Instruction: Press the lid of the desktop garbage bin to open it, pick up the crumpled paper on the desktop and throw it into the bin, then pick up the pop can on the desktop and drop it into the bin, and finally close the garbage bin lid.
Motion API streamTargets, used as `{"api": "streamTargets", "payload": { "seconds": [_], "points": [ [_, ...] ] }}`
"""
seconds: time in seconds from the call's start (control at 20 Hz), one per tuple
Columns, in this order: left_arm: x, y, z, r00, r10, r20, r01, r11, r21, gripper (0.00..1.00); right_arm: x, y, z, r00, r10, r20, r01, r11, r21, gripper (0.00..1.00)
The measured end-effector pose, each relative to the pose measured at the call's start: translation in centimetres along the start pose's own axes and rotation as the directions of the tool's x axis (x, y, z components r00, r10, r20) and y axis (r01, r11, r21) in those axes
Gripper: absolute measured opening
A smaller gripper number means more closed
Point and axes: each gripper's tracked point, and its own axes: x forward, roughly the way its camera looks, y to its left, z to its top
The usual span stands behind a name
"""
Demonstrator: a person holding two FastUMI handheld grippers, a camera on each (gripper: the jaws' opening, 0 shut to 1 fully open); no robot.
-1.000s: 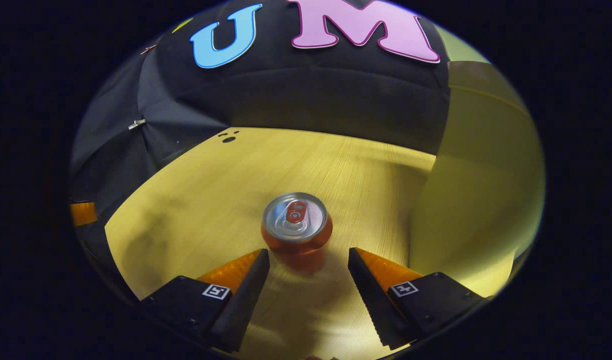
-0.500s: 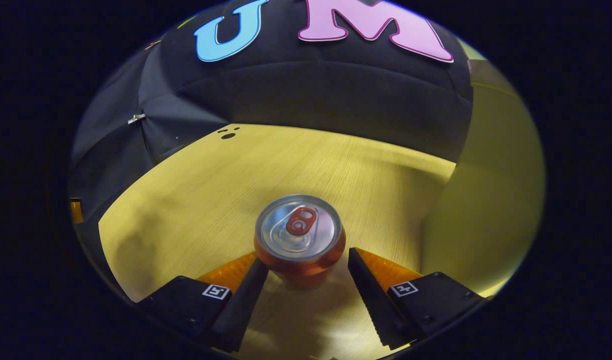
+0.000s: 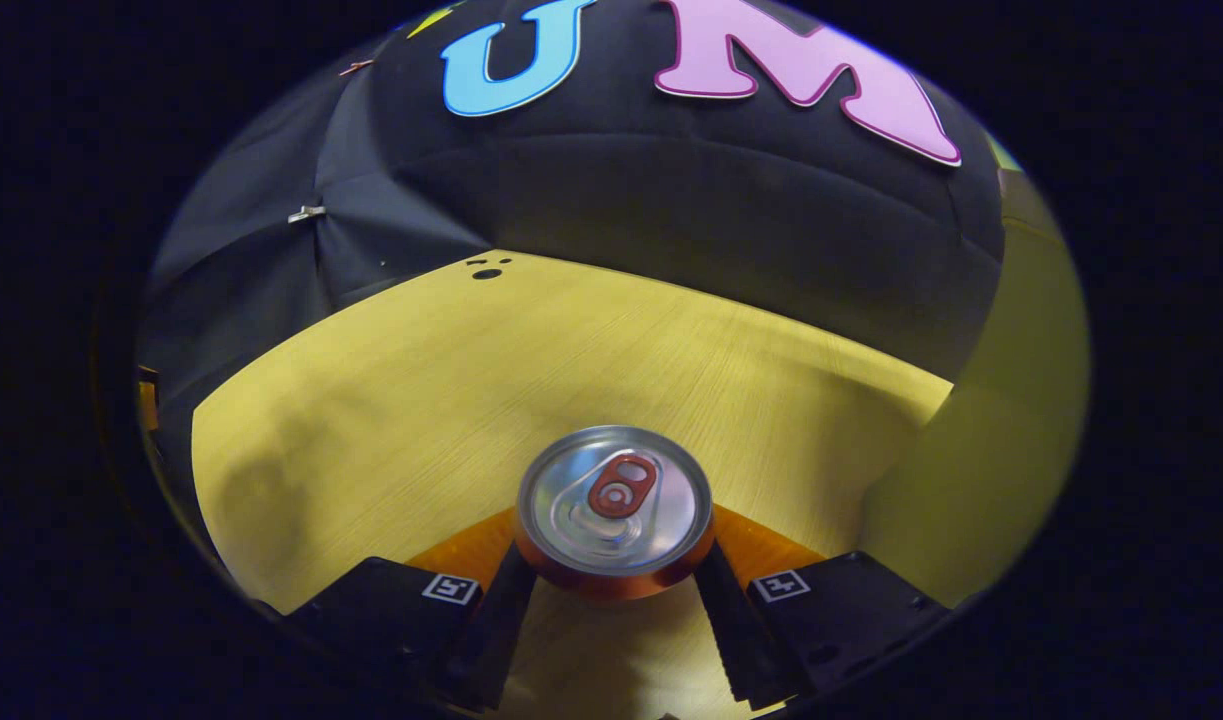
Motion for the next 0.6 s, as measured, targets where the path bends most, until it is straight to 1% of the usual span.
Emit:
{"api": "streamTargets", "payload": {
  "seconds": [0.15, 0.25, 0.5, 0.6],
  "points": [
    [0.1, -1.2, -0.6, 1.000, 0.020, -0.007, -0.020, 1.000, -0.016, 0.96, -1.2, -0.3, 0.4, 0.999, 0.030, 0.014, -0.030, 0.999, -0.039, 0.82],
    [-0.5, -1.5, -1.2, 1.000, 0.015, -0.008, -0.015, 1.000, -0.009, 0.96, -2.6, -0.9, 1.2, 0.999, 0.035, 0.029, -0.033, 0.998, -0.046, 0.82],
    [-1.5, -3.2, -2.3, 0.999, -0.047, -0.027, 0.048, 0.998, 0.044, 0.96, -7.8, -1.9, 5.8, 0.995, 0.024, 0.101, -0.020, 0.999, -0.038, 0.82],
    [-1.6, -3.8, -2.1, 0.997, -0.074, -0.005, 0.074, 0.995, 0.065, 0.96, -10.2, -2.0, 8.1, 0.992, 0.022, 0.126, -0.017, 0.999, -0.043, 0.82]
  ]
}}
